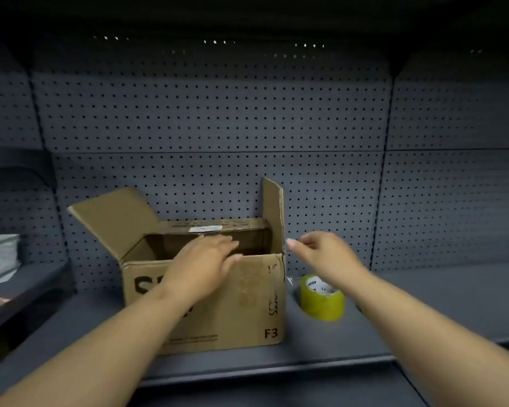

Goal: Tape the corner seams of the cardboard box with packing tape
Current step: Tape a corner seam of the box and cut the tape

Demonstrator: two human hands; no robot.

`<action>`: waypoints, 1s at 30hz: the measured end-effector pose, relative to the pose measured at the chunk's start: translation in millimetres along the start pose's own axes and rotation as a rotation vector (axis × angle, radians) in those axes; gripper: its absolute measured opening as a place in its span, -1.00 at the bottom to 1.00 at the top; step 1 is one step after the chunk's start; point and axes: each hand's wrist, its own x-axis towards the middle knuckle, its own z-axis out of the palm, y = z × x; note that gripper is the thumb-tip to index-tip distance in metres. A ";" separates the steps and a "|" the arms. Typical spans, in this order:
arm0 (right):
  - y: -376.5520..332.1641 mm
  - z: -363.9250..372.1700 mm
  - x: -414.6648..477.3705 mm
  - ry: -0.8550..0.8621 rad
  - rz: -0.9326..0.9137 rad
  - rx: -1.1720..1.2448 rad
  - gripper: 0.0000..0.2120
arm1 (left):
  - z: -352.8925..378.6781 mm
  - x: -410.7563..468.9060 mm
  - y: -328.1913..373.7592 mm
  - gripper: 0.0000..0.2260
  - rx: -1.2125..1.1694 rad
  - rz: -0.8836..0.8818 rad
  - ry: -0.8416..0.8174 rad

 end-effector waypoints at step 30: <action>66.7 96.6 8.4 0.323 -0.219 -0.099 -0.67 | 51.9 54.4 25.0 -0.64 -0.115 0.208 0.014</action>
